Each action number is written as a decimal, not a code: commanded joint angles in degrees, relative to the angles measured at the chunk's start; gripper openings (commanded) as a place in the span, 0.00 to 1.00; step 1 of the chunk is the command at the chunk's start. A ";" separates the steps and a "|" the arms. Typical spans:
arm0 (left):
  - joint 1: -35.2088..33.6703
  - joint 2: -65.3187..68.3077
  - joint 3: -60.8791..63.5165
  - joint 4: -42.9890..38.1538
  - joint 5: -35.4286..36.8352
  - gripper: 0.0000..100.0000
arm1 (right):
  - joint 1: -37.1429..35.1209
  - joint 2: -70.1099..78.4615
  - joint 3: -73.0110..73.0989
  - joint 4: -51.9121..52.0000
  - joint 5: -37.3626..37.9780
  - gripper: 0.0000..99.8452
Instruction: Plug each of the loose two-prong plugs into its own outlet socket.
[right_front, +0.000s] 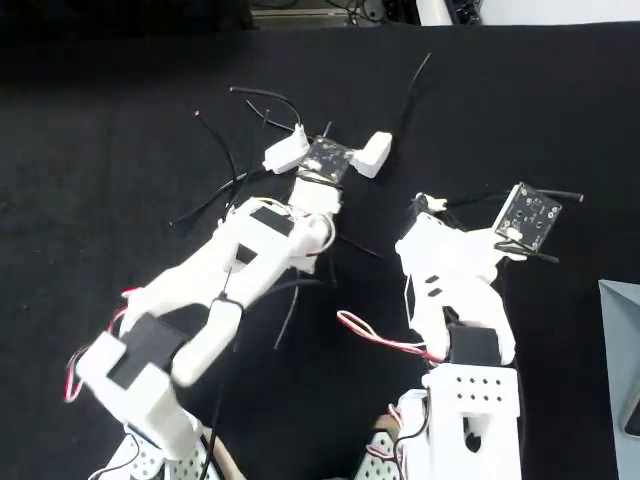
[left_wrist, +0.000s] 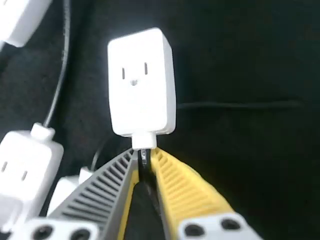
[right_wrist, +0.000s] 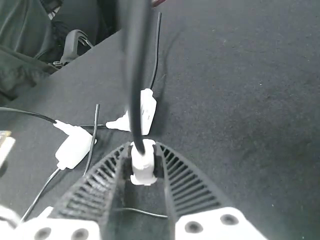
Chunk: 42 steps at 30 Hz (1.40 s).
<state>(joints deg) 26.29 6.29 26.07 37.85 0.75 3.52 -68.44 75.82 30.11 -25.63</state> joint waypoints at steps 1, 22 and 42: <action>2.51 -11.87 -2.95 8.44 -1.67 0.03 | 0.70 -0.66 -0.31 -1.32 0.00 0.01; 2.07 -36.13 10.07 42.55 -23.65 0.03 | 0.79 -0.57 -0.22 -1.32 0.00 0.01; -12.88 -70.95 29.05 38.07 -29.89 0.29 | 0.35 -0.57 1.71 -5.10 0.00 0.01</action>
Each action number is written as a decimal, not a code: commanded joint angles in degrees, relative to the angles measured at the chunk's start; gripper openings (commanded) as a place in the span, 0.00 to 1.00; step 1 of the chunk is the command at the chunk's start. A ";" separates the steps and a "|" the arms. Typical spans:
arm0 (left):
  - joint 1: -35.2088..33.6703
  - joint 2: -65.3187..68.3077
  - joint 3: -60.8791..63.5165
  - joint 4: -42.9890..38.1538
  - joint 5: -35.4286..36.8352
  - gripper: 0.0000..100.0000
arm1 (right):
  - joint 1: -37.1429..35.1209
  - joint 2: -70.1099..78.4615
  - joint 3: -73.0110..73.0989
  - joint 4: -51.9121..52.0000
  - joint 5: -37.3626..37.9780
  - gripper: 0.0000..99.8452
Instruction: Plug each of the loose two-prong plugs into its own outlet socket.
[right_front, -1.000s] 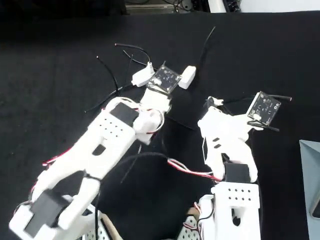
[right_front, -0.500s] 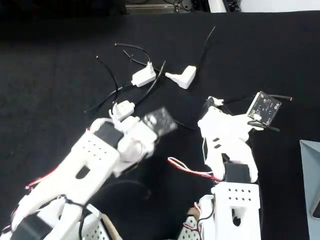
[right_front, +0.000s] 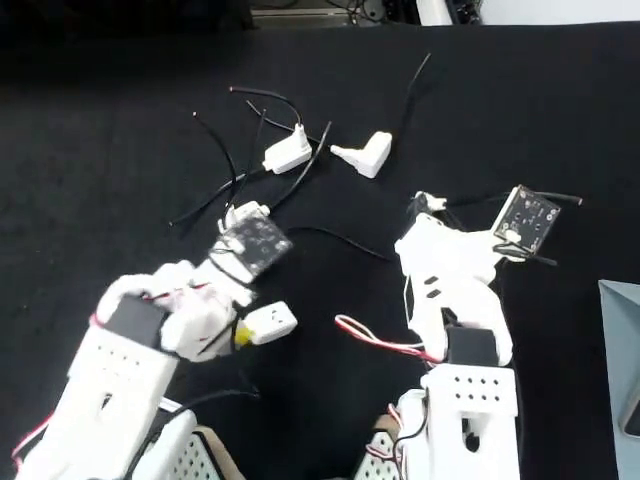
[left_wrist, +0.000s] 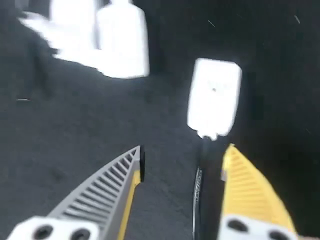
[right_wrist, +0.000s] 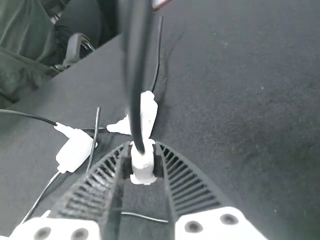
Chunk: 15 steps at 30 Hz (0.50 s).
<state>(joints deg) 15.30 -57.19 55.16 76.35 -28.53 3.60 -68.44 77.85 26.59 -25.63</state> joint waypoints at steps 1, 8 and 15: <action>-1.89 -9.41 0.66 -0.53 -0.62 0.29 | 0.26 -0.57 -0.31 -1.58 0.00 0.01; 4.62 -15.47 10.15 -2.11 -0.35 0.29 | 0.26 -0.57 -0.31 -1.49 0.00 0.01; 5.76 -15.38 23.78 -18.11 0.00 0.28 | 0.26 -0.57 -0.31 -1.49 0.53 0.01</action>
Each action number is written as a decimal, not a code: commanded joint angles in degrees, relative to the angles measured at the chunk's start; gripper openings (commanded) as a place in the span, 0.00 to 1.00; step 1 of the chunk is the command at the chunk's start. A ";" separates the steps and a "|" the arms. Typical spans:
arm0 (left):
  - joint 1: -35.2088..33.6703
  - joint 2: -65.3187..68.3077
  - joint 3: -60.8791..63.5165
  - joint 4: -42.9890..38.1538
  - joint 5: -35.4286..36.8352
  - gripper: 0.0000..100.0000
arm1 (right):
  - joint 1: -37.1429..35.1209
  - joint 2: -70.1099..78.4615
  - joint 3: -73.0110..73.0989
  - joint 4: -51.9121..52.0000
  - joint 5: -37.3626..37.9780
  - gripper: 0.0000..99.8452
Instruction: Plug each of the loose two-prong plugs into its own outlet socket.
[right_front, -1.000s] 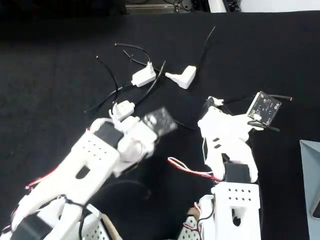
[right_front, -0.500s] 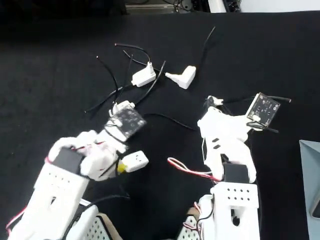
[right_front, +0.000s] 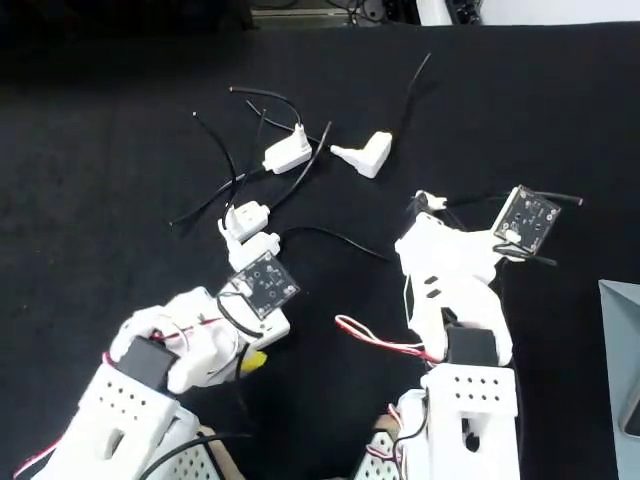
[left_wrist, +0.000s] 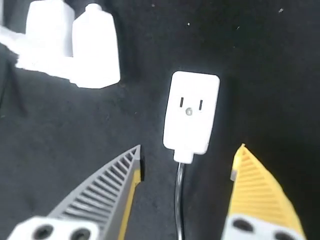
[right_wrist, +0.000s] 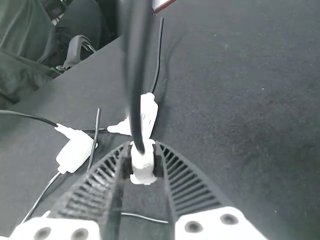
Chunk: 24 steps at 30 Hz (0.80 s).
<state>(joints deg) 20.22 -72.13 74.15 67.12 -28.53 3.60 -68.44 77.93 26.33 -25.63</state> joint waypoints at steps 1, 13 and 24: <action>1.19 -0.44 5.93 -10.55 0.53 0.28 | 0.26 -0.57 -0.31 -1.23 1.32 0.01; 1.89 1.67 6.73 -13.19 4.92 0.28 | 0.18 -0.57 -0.31 -1.23 1.93 0.01; 4.09 25.67 -6.64 -13.71 9.14 0.28 | 0.18 -0.57 0.13 -1.32 1.93 0.01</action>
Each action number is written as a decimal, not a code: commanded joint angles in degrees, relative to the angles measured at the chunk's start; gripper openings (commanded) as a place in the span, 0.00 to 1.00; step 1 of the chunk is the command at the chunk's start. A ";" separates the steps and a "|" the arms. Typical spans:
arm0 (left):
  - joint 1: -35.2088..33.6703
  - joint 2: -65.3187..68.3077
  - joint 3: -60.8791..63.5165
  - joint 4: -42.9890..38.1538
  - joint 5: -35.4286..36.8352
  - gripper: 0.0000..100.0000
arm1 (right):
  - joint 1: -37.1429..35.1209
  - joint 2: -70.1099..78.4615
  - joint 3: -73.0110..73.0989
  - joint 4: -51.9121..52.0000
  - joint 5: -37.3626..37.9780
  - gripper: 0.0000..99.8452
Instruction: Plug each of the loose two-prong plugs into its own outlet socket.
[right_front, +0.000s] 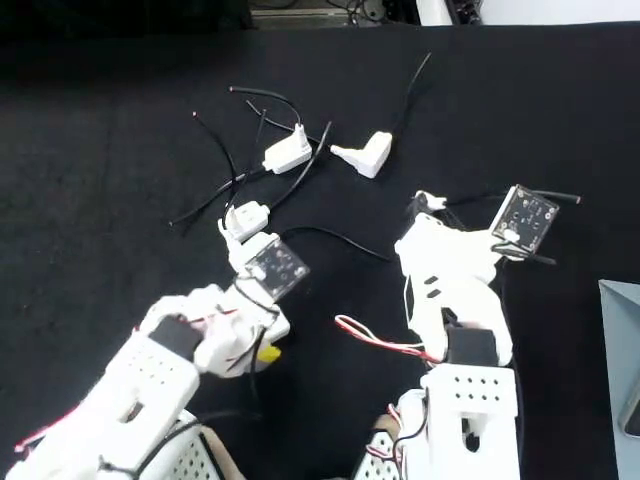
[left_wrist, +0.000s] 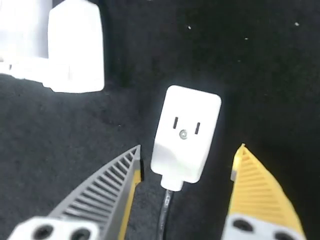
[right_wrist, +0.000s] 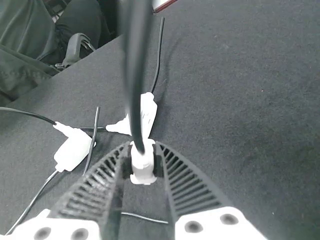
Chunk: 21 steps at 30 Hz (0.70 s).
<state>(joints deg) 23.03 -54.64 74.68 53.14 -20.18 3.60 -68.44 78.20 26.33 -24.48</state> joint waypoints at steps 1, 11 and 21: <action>1.27 10.20 -7.69 0.00 0.79 0.28 | 0.18 -0.57 -0.04 -1.32 0.79 0.01; 2.95 8.26 -13.93 6.95 2.02 0.26 | 0.18 -0.57 -0.04 -1.41 0.79 0.01; 4.44 9.05 -11.82 7.12 4.13 0.26 | 0.18 -0.57 -0.22 -1.41 0.88 0.01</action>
<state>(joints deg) 27.08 -48.04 64.22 61.32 -16.75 3.60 -68.44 78.81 26.33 -24.48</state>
